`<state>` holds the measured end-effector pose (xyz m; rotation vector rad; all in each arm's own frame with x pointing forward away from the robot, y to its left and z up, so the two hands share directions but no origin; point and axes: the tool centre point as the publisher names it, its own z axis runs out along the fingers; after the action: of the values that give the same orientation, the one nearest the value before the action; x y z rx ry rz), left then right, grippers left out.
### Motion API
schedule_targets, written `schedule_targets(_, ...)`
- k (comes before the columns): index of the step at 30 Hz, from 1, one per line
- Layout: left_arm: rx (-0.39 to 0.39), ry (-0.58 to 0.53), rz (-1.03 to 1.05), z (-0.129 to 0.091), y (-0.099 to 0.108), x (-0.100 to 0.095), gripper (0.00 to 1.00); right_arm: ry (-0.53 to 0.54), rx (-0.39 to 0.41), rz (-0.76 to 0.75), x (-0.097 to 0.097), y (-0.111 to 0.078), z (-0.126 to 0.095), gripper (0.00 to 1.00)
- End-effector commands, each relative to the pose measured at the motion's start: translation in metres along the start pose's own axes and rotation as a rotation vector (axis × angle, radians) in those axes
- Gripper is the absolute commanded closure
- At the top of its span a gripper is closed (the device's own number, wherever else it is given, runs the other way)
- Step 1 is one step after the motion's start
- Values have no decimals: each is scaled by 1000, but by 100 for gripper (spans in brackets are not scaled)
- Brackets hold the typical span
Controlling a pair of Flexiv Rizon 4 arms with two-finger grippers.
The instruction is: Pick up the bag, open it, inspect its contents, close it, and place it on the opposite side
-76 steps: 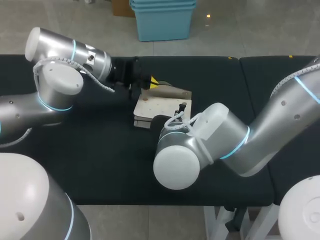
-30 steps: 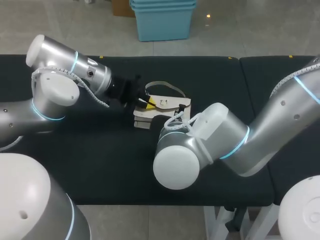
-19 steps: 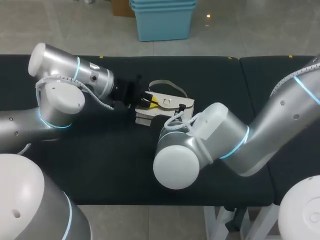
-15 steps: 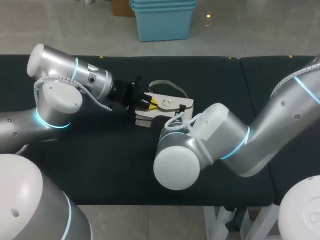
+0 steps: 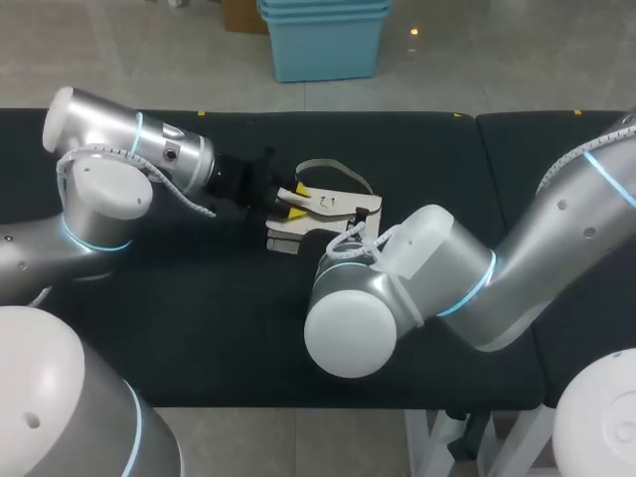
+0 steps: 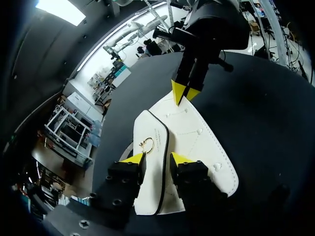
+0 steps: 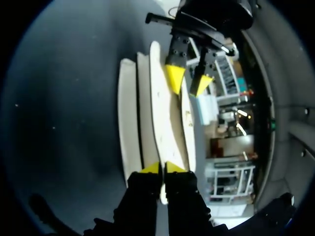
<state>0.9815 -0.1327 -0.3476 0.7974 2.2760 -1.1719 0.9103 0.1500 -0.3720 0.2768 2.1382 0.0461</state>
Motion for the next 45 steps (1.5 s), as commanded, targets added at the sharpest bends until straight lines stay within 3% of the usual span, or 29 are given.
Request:
schedule_targets(1,14,-29,-2,-10,-5,2,0,-11,-15,2,2,-3,0,100)
schedule_targets(4,37,-46,-6,-17,-10,-1,0,-13,-17,5,-1,-3,-2,100)
schedule_targets(6,48,-50,-6,-20,-13,-1,0,-15,-21,10,-3,-3,-4,60)
schedule_targets(7,49,-54,-7,-21,-15,-2,0,-18,-28,11,-5,-2,-5,0)
schedule_targets(13,53,-69,-61,-29,-20,-8,0,-29,-44,36,-14,-3,-14,0)
schedule_targets(21,-28,-55,-260,-44,-21,-24,0,9,-44,49,-38,-10,-31,0)
schedule_targets(24,-56,-25,-331,-51,-23,-30,0,54,-28,41,-51,-13,-34,0)
schedule_targets(29,-168,60,-468,-58,-27,-36,0,139,-16,-11,-68,-12,-38,0)
schedule_targets(38,-303,184,-605,-66,-25,-33,0,316,16,-106,-82,-12,-36,0)
schedule_targets(45,-361,268,-785,-71,-18,-29,0,432,45,-80,-97,-23,-36,0)
